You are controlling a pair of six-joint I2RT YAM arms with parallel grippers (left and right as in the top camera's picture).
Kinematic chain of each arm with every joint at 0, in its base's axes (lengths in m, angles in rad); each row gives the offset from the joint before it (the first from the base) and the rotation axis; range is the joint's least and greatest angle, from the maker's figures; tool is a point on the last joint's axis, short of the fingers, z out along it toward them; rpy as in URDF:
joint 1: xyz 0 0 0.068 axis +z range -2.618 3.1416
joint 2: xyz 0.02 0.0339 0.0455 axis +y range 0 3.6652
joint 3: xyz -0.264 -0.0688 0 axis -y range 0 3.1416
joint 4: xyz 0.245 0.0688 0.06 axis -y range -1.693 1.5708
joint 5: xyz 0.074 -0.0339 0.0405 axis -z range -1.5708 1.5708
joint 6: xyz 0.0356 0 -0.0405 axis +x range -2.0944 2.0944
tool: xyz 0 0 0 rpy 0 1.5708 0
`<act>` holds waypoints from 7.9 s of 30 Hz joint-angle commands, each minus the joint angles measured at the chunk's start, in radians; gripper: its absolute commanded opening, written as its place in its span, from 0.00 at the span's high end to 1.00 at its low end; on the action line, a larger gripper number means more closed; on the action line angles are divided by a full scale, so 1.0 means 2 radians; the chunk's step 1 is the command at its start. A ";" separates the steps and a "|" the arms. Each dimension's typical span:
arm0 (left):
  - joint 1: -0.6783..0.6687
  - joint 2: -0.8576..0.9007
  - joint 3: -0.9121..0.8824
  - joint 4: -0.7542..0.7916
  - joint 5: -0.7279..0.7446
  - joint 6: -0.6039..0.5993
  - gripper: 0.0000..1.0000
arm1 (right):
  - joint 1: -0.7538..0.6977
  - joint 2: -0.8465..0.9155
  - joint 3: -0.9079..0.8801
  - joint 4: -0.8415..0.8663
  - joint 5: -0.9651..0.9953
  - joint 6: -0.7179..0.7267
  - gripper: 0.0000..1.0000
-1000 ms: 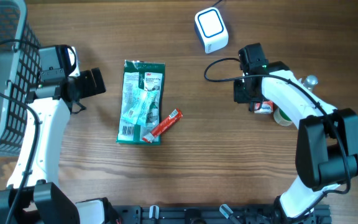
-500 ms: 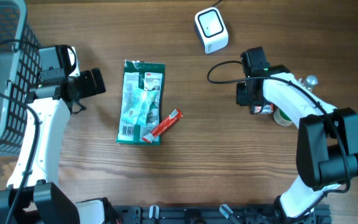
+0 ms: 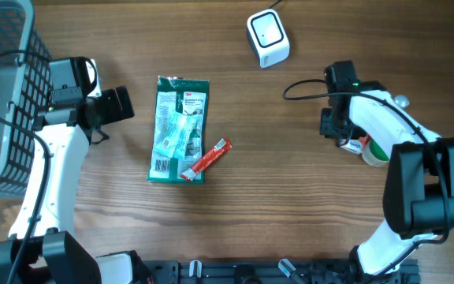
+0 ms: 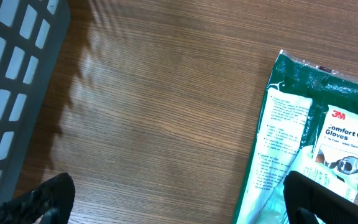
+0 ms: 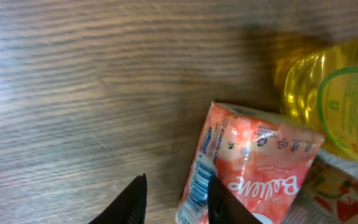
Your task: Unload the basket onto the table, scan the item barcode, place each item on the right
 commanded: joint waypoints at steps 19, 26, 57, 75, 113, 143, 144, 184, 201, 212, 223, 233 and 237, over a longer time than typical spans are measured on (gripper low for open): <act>0.002 0.002 0.002 0.001 -0.005 0.007 0.00 | 0.124 0.005 0.002 0.126 -0.469 0.099 0.75; 0.002 0.002 0.002 0.001 -0.005 0.007 0.00 | 0.251 0.006 0.001 0.206 -0.349 0.237 0.96; 0.002 0.002 0.002 0.001 -0.005 0.007 0.00 | 0.373 0.061 0.000 0.210 -0.074 0.314 0.96; 0.002 0.002 0.002 0.001 -0.005 0.007 0.00 | 0.272 0.008 0.043 0.171 -0.160 0.065 0.89; 0.002 0.002 0.002 0.001 -0.005 0.007 0.00 | 0.279 0.005 0.031 0.072 -0.280 0.158 0.85; 0.002 0.002 0.002 0.001 -0.005 0.007 0.00 | 0.254 0.005 0.043 0.059 -0.197 0.060 0.72; 0.002 0.002 0.002 0.001 -0.005 0.007 0.00 | 0.254 0.005 0.046 0.059 -0.210 0.045 0.72; 0.002 0.002 0.002 0.001 -0.005 0.007 0.00 | 0.246 0.006 -0.007 0.079 -0.197 0.101 0.67; 0.002 0.002 0.002 0.001 -0.005 0.007 0.00 | 0.248 0.005 0.016 0.076 -0.243 0.229 0.74; 0.002 0.002 0.002 0.001 -0.005 0.007 0.00 | 0.256 0.006 -0.007 0.091 -0.224 0.240 0.74; 0.002 0.002 0.002 0.001 -0.005 0.007 0.00 | 0.271 0.007 -0.007 0.086 -0.172 0.247 0.77; 0.002 0.002 0.002 0.001 -0.005 0.007 0.00 | 0.268 0.007 -0.007 0.043 -0.131 0.183 0.71; 0.002 0.002 0.002 0.001 -0.005 0.007 0.00 | 0.254 0.006 -0.005 0.039 -0.128 0.142 0.67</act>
